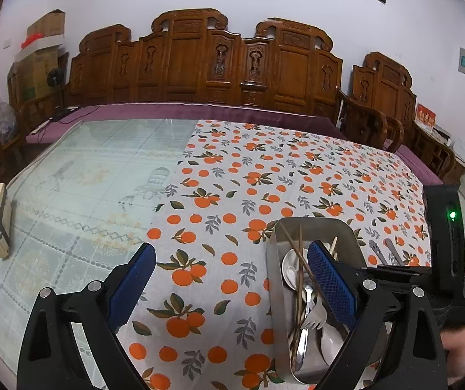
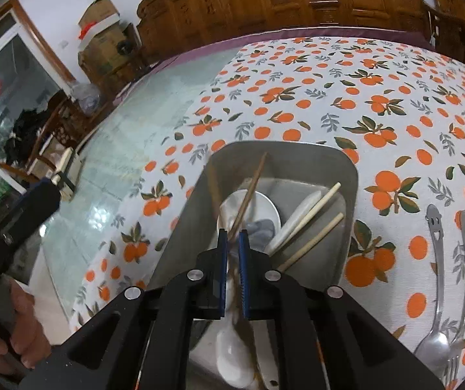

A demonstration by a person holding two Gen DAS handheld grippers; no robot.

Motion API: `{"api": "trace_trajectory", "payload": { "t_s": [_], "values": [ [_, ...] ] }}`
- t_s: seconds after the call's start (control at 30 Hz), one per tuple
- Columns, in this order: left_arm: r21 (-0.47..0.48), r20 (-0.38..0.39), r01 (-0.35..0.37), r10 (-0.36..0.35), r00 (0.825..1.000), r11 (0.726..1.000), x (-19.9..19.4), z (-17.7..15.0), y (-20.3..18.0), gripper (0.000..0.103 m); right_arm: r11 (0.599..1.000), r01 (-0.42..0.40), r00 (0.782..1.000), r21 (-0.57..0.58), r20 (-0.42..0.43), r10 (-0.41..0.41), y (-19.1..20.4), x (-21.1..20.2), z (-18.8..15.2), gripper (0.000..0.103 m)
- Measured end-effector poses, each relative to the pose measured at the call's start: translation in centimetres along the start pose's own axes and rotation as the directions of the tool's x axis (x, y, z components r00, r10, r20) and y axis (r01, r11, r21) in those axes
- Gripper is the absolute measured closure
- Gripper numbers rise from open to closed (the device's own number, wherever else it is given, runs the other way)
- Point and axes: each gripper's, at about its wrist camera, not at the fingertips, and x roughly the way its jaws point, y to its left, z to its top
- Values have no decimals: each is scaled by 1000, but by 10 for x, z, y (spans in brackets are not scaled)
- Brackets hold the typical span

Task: Organize utensils
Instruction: 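Lower the chopstick into the tray and open the right gripper, then move the right gripper toward the metal fork on the cloth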

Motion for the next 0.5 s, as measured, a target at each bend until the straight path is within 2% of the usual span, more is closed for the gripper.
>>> {"api": "trace_trajectory", "payload": {
  "t_s": [0.1, 0.3, 0.37, 0.5],
  "values": [
    [4, 1, 2, -2, 1000, 1000, 0, 0, -2, 12, 999, -1, 1000, -32, 15, 2, 0, -7, -4, 93],
    [19, 2, 14, -14, 1000, 1000, -1, -2, -13, 12, 992, 64, 993, -112, 104, -52, -9, -46, -14, 93],
    [23, 2, 21, -21, 1000, 1000, -1, -3, -17, 12, 986, 97, 987, -134, 137, -79, -16, -63, -17, 80],
    [26, -3, 55, -55, 998, 998, -1, -4, -31, 12, 974, 161, 973, -161, 188, -130, -34, -93, -26, 73]
  ]
}}
